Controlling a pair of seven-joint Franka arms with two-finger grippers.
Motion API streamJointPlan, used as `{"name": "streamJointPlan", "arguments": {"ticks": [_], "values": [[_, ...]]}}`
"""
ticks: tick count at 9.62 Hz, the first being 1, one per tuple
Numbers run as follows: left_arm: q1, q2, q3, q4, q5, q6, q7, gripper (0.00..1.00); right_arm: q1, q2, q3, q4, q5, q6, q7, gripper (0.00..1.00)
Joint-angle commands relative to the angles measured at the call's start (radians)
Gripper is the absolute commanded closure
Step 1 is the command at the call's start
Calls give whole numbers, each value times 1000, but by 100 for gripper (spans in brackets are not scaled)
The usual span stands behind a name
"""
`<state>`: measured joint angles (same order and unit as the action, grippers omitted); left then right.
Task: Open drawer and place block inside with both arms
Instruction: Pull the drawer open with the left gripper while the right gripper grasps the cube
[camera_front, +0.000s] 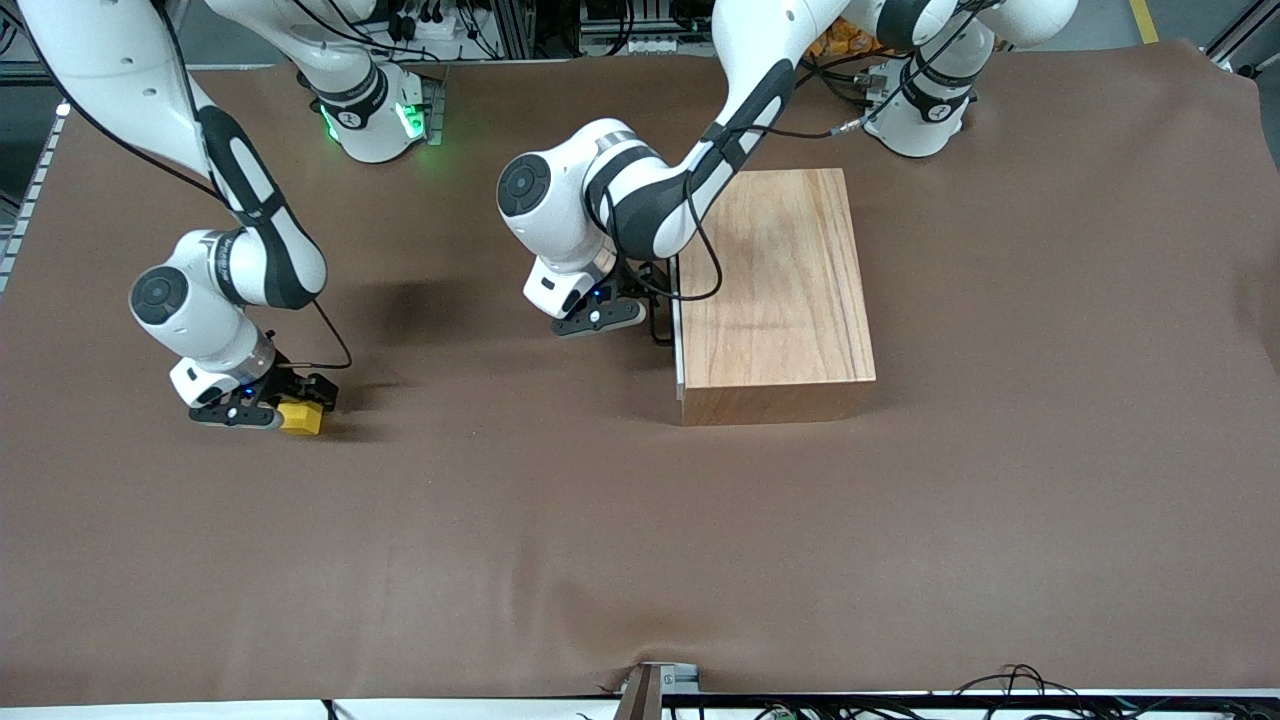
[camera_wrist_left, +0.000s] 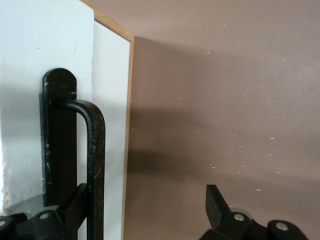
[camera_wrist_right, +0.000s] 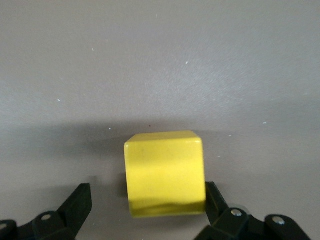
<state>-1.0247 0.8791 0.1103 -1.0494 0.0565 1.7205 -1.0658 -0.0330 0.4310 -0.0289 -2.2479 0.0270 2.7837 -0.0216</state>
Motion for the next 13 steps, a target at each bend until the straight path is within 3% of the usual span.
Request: {"name": "streamJointPlan", "arguments": {"ticks": [1,6,10,11,13], "values": [[-2,18,-1,34,-18,65,-25,0,-10,-6,9,-5,-2,28,-18,0],[-5,18,-11,35,-21,138,-29,0,-18,37,4,8,-5,91,-60,0],[-14,21,-14,35,-73,212,-43,0,-24,55,-19,8,-7,125,-216,0],[-24,23,-11,35,-75,240,-74,0,-24,55,-19,8,-7,125,-222,18],[-34,23,-15,35,-75,249,-83,0,-24,55,-19,8,-9,123,-230,81]]}}
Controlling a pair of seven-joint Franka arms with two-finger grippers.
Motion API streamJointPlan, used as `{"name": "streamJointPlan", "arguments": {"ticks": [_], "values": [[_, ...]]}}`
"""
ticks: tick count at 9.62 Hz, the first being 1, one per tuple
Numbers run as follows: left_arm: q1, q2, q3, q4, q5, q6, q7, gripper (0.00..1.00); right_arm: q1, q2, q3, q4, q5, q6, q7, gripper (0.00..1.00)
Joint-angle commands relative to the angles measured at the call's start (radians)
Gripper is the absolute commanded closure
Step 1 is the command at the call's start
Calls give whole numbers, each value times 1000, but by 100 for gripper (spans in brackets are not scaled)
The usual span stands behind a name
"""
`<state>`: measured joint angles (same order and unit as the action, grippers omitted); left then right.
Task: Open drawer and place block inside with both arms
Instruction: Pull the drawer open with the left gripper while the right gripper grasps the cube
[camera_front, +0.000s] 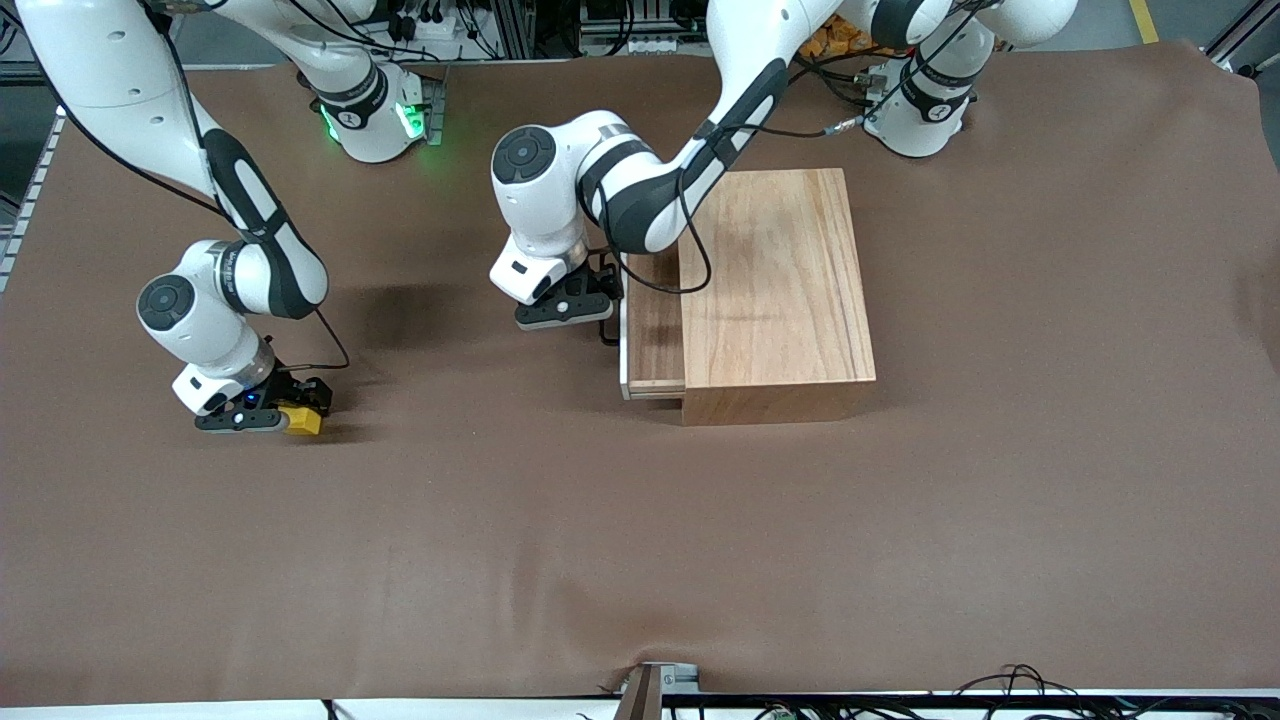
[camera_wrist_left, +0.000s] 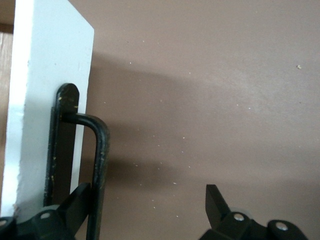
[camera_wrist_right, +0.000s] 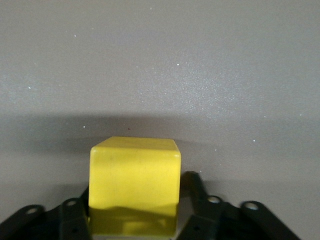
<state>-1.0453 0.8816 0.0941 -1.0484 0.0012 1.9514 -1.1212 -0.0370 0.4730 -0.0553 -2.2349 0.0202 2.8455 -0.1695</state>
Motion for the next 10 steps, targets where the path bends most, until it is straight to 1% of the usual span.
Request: {"name": "streamJointPlan", "arguments": {"ticks": [1,4,6,7,10], "values": [[-19,20,1,34,-20,20,-31,0,-20,13,8,-5,0,63,-96,100],[-34,25,9,34,-20,60,-38,0,-21,10,8,-8,0,63,-99,100],[-38,25,6,34,-20,104,-80,0,-15,-17,9,-18,0,46,-102,100],[-41,25,-7,34,-20,122,-89,0,-15,-55,9,-23,0,-6,-102,100],[-39,16,-8,34,-20,164,-138,0,-14,-218,12,-14,0,-292,-117,100]]}}
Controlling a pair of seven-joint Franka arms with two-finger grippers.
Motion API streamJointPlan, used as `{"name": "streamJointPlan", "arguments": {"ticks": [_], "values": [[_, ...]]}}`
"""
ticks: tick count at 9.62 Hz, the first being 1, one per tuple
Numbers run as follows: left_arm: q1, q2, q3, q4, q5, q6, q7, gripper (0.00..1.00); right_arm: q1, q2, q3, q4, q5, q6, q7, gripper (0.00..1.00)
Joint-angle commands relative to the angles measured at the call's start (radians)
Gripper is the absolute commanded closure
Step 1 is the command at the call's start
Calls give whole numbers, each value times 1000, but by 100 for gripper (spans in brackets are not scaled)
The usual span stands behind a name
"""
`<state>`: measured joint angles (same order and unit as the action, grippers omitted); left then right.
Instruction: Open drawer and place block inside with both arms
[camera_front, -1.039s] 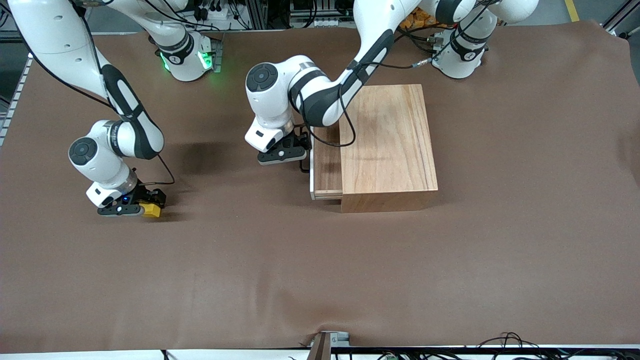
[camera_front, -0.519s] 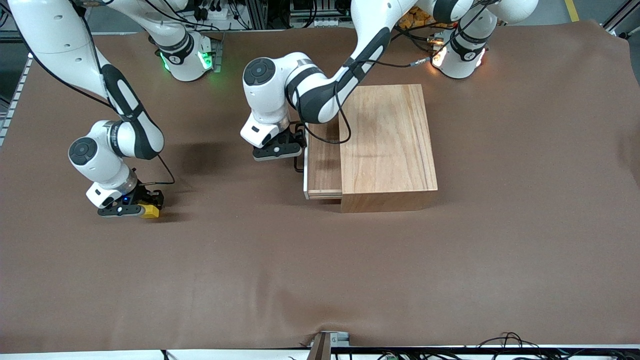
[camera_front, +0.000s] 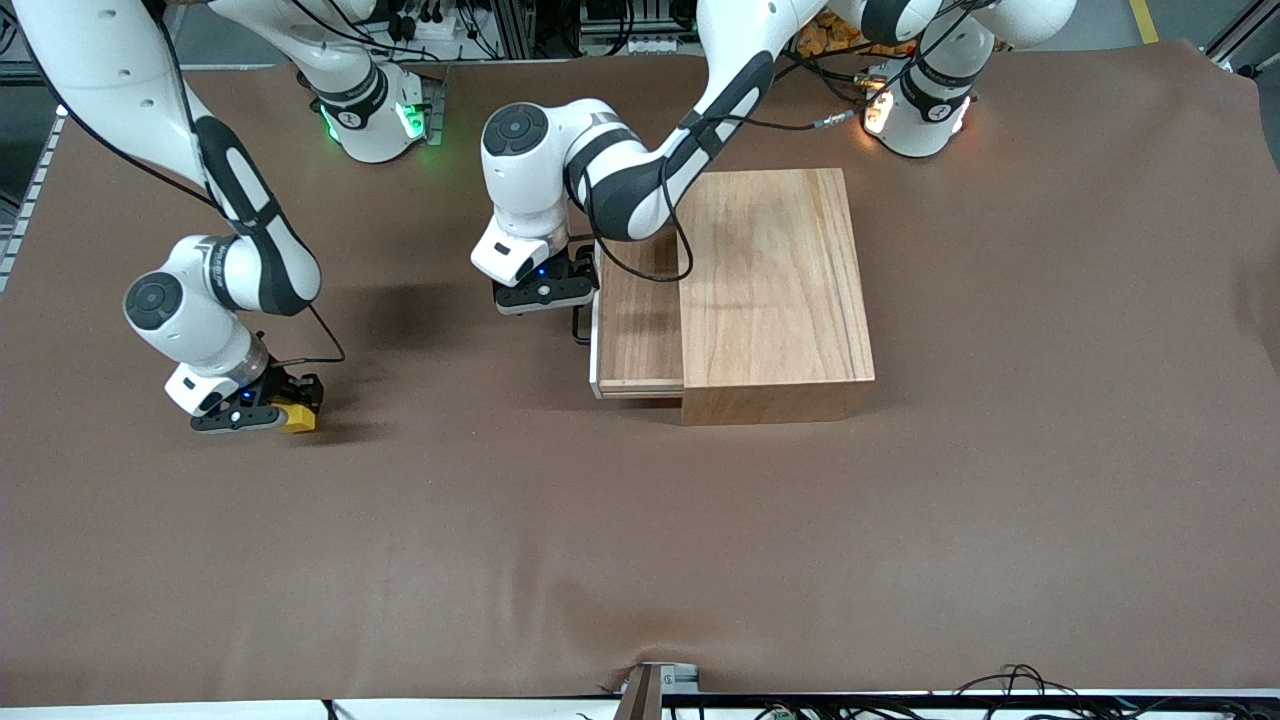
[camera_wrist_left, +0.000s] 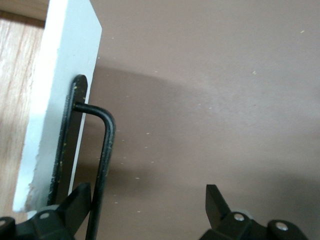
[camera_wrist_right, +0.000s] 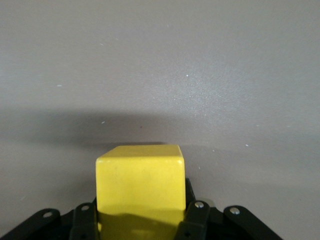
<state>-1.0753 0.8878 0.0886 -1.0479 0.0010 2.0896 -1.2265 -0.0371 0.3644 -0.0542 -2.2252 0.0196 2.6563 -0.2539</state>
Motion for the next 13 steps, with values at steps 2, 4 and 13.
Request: {"name": "streamJointPlan", "arguments": {"ticks": [2,4,13], "values": [[4,-38,19,29,-18,-34,-57,0,-10,-215,13,22,3,-348,-33,100],[26,-117,58,29,-15,-141,-45,0,-10,-265,14,152,14,-653,-33,100],[369,-649,62,-223,27,-574,399,0,19,-251,166,444,186,-995,190,100]]}}
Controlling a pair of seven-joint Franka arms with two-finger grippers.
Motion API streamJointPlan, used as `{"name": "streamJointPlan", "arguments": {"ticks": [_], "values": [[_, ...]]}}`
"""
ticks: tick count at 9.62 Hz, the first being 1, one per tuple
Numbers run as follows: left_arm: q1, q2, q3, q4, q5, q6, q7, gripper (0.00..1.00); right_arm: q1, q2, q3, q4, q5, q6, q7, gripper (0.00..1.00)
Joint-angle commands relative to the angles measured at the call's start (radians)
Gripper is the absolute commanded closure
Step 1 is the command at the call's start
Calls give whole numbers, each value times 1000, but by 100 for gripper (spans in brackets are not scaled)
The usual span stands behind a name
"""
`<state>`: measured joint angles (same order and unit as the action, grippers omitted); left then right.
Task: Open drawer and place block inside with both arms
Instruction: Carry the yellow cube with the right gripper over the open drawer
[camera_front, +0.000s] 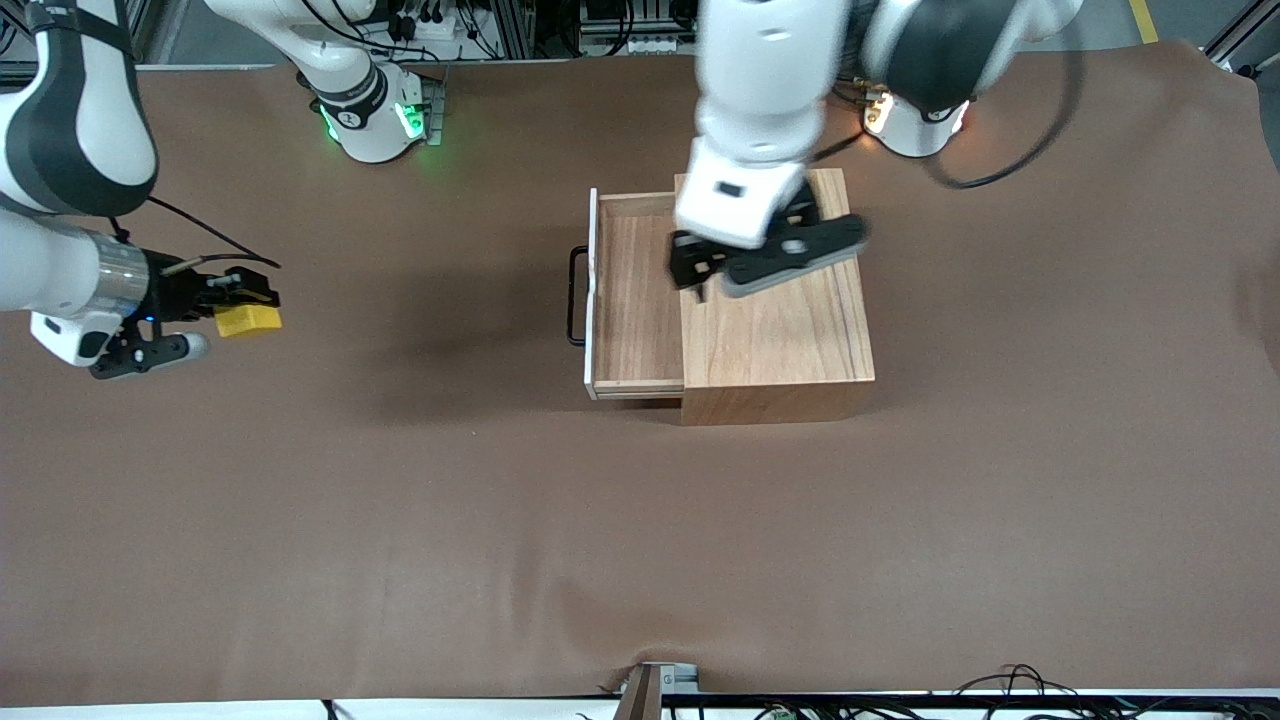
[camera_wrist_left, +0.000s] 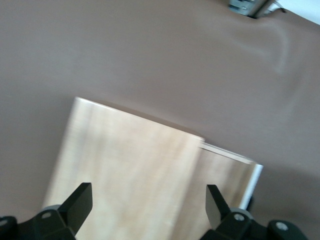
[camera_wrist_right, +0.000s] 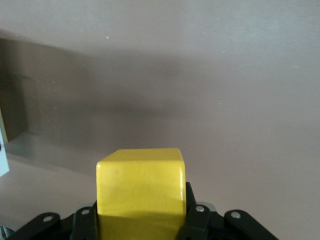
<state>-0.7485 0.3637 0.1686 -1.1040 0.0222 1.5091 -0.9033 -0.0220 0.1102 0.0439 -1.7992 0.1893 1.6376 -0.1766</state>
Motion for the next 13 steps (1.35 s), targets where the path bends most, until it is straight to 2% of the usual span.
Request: {"name": "streamJointPlan", "arguments": {"ticks": [1,3,5,6,7,8,10,12,13], "values": [[88,-196,-18,-242,5,6,131,0,8,3,139,17,16,77,199,100],[203,-358,-17,-406,7,6,284,0,10,5,241,20,16,126,325,100],[334,-435,-17,-467,5,7,439,0,30,23,331,17,7,194,450,100],[391,-459,-18,-487,5,6,495,0,46,46,399,11,-19,267,495,100],[440,-477,-18,-503,5,6,561,0,68,90,434,11,-65,348,567,100],[483,-485,-18,-504,4,-7,592,0,101,124,444,12,-100,405,644,100],[567,-512,-17,-517,4,-9,716,0,183,163,444,14,-134,427,724,100],[594,-531,-15,-539,4,-12,730,0,256,221,445,20,-267,464,884,100],[597,-534,-9,-542,4,-10,735,0,281,247,445,32,-287,499,970,100]]}}
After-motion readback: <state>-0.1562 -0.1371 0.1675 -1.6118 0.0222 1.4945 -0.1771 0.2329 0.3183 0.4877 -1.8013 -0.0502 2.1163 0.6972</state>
